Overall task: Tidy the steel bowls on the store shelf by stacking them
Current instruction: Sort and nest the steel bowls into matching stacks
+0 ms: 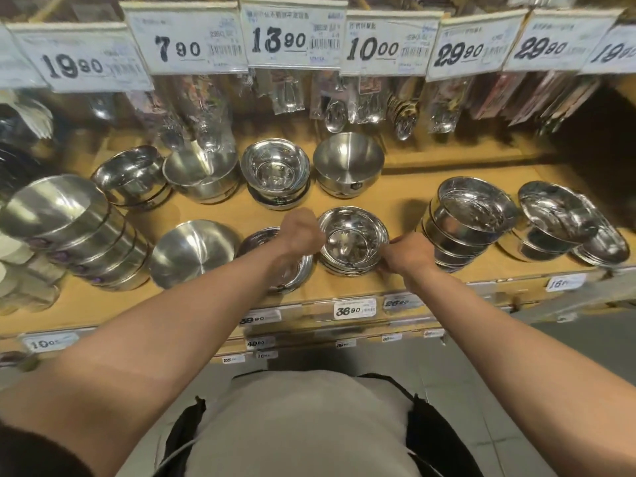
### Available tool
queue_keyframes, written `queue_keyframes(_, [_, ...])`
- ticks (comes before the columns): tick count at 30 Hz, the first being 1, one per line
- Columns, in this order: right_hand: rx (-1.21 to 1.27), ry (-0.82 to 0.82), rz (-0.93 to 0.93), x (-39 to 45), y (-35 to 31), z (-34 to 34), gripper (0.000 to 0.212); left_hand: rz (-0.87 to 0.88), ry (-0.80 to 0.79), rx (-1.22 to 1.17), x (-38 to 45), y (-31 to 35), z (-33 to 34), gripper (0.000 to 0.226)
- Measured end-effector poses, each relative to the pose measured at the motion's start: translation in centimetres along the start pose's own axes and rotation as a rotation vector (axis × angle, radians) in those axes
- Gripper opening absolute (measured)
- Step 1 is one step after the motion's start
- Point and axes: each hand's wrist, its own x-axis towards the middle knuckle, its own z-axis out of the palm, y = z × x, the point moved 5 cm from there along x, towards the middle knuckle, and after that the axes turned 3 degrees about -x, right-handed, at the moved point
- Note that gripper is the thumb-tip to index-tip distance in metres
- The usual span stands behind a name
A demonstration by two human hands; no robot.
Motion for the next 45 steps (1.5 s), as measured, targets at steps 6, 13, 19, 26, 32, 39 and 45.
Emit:
queue_keyframes(6, [-0.007, -0.012, -0.047, 0.8, 0.4, 0.3, 0.024, 0.046, 0.086, 0.076, -0.2, 0.1, 0.1, 0.038])
queue_keyframes(13, [0.035, 0.038, -0.125, 0.5, 0.2, -0.4, 0.022, -0.014, 0.115, 0.086, -0.8, 0.4, 0.6, 0.020])
queue_keyframes(19, [0.000, 0.044, -0.235, 0.5, 0.3, -0.7, 0.019, -0.022, 0.158, 0.070, -1.3, 0.4, 1.2, 0.022])
queue_keyframes(26, [-0.080, 0.081, -0.291, -0.1, -0.3, -1.6, 0.020, -0.085, 0.176, 0.086, -2.3, 0.8, 1.3, 0.023])
queue_keyframes(32, [-0.122, 0.055, -0.310, 0.0, -0.3, -1.8, 0.024, -0.095, 0.174, 0.095, -2.7, 1.1, 1.5, 0.025])
queue_keyframes(39, [-0.117, 0.006, -0.295, 0.1, -0.2, -1.4, 0.026, -0.136, 0.196, 0.033, -2.3, 1.0, 1.4, 0.034])
queue_keyframes(45, [-0.097, 0.012, -0.212, -0.4, 0.3, -1.1, 0.018, -0.116, 0.187, -0.009, -1.7, 1.4, 0.8, 0.034])
